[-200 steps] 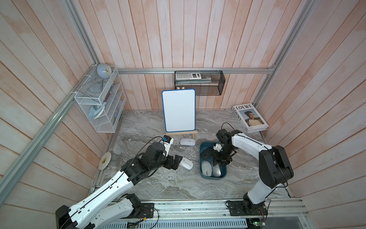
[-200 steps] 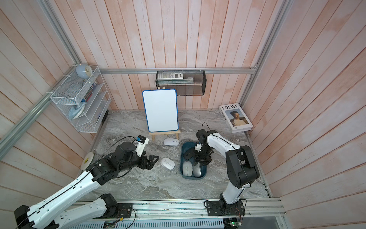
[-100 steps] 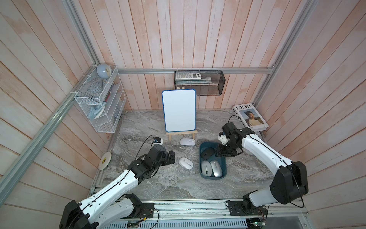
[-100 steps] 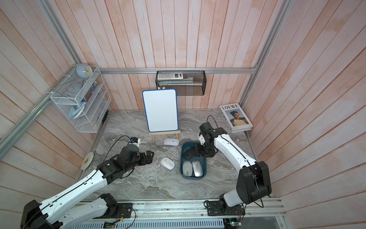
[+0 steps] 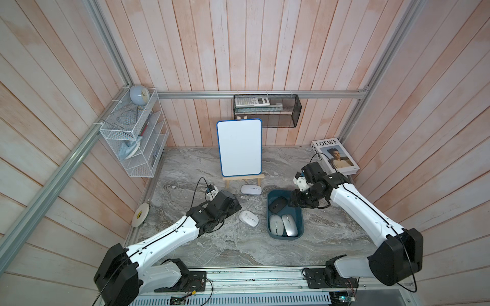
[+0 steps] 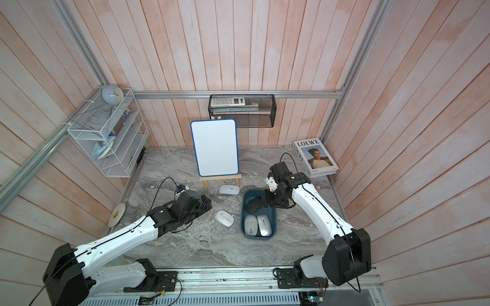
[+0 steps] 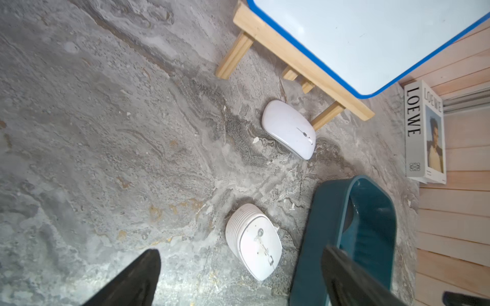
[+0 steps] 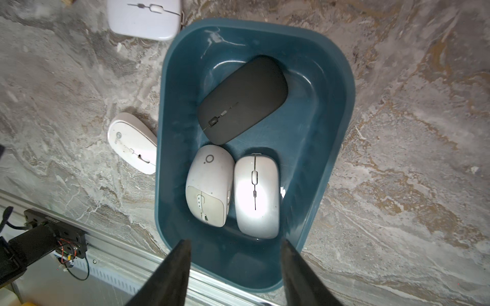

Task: Put the mouse in the storage box
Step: Pick up the mouse from the center of the board.

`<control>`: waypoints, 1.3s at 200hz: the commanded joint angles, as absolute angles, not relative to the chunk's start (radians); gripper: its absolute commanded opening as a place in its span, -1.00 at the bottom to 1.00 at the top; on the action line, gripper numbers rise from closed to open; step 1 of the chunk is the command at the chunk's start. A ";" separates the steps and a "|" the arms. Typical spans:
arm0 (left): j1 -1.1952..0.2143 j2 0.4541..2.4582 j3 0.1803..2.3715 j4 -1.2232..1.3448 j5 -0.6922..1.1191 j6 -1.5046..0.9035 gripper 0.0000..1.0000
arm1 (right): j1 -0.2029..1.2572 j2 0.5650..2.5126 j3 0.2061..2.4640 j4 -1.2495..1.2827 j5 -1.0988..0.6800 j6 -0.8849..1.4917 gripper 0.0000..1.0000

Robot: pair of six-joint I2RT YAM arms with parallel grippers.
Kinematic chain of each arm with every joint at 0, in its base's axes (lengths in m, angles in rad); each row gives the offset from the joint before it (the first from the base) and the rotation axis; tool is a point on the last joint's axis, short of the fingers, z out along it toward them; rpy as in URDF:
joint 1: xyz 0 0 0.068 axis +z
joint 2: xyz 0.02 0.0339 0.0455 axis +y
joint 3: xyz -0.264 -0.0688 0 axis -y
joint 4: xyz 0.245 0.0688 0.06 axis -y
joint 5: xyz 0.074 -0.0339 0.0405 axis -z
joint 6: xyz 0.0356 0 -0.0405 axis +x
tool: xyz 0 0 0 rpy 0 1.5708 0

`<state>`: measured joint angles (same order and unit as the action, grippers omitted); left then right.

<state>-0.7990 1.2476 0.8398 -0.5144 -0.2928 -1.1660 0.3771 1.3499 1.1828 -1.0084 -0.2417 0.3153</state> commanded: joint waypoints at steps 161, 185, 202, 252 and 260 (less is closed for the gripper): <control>-0.978 1.969 1.404 -0.941 -0.388 -1.710 0.99 | 0.351 1.133 1.019 -0.882 -0.250 0.355 0.18; -0.977 1.989 1.416 -0.970 -0.380 -1.730 1.00 | 0.350 1.140 1.022 -0.879 -0.255 0.359 0.19; -0.978 2.011 1.414 -0.971 -0.357 -1.747 1.00 | 0.351 1.141 1.018 -0.870 -0.264 0.366 0.19; -1.023 2.086 1.467 -0.989 -0.332 -1.736 1.00 | 0.351 1.145 1.005 -0.855 -0.278 0.378 0.19; -1.023 2.093 1.474 -0.994 -0.334 -1.731 1.00 | 0.351 1.145 1.001 -0.851 -0.279 0.381 0.19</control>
<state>-1.0119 2.0571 1.4380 -0.9714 -0.3542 -1.7248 0.3546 1.1389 1.0199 -0.8661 -0.2657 0.3660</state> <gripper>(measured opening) 0.998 0.594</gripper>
